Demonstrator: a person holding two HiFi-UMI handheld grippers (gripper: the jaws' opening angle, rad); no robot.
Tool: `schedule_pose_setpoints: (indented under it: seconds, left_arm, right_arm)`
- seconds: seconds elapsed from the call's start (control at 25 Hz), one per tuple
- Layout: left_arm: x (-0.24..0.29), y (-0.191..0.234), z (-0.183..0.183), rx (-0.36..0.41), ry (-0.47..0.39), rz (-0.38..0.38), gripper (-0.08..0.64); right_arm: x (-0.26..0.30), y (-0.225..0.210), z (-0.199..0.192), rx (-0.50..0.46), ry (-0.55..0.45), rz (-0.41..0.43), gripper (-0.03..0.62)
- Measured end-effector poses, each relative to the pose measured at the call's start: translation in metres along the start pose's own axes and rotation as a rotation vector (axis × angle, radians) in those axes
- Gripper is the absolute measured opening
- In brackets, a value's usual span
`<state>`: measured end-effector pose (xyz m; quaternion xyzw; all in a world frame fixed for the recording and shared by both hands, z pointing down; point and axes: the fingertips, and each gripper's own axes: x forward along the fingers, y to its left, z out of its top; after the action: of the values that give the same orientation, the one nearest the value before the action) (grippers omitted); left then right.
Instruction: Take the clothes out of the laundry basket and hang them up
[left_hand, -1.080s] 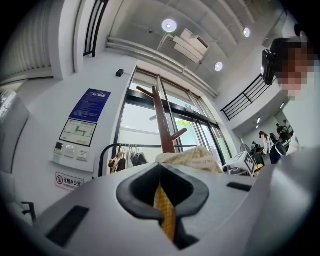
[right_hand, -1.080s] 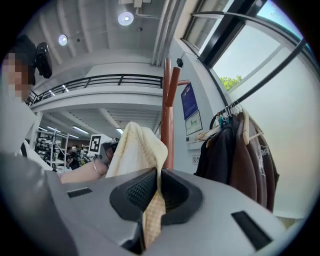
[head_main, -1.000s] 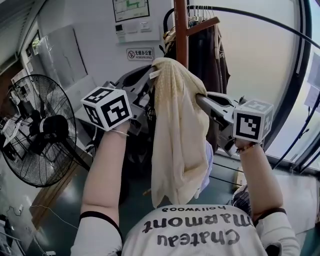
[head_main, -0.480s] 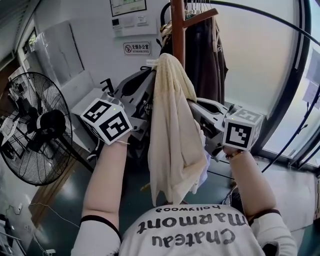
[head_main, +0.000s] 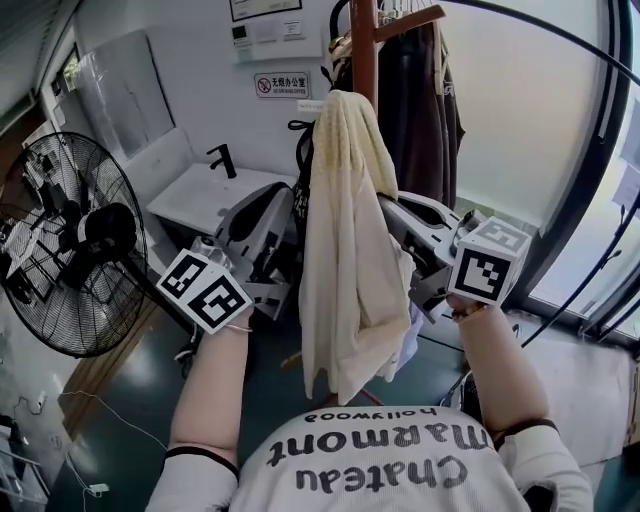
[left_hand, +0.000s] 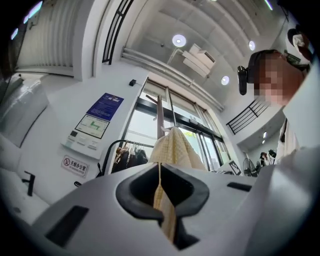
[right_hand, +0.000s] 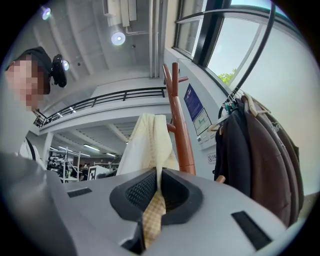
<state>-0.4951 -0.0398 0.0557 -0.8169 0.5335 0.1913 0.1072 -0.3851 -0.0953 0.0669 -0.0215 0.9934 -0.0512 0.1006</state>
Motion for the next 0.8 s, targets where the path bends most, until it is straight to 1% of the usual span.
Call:
schedule_pose_setpoints:
  seconds: [0.08, 0.2, 0.4, 0.52, 0.6, 0.72, 0.8]
  left_arm:
    - [-0.013, 0.001, -0.009, -0.03, 0.022, 0.03, 0.012]
    - [-0.029, -0.001, -0.026, -0.047, 0.066, 0.078, 0.009]
    - [-0.056, -0.023, -0.042, -0.095, 0.068, 0.098, 0.009]
    - [-0.066, -0.03, -0.058, -0.082, 0.103, 0.158, 0.009]
    - [-0.072, -0.035, -0.064, -0.078, 0.096, 0.203, 0.009]
    - [-0.083, -0.047, -0.067, -0.079, 0.078, 0.245, 0.009]
    - [-0.087, -0.053, -0.068, -0.072, 0.081, 0.275, 0.009]
  right_arm:
    - [0.001, 0.001, -0.001, 0.005, -0.007, 0.009, 0.038]
    - [0.003, 0.001, -0.002, 0.02, -0.034, 0.025, 0.038]
    - [0.004, 0.003, -0.006, 0.027, -0.073, 0.037, 0.04]
    - [0.0, 0.004, -0.007, 0.027, -0.057, 0.054, 0.04]
    - [-0.005, 0.005, -0.006, 0.032, -0.058, 0.064, 0.04]
    - [-0.013, 0.01, -0.007, 0.047, -0.058, 0.08, 0.04]
    - [-0.016, 0.014, -0.007, 0.041, -0.05, 0.091, 0.041]
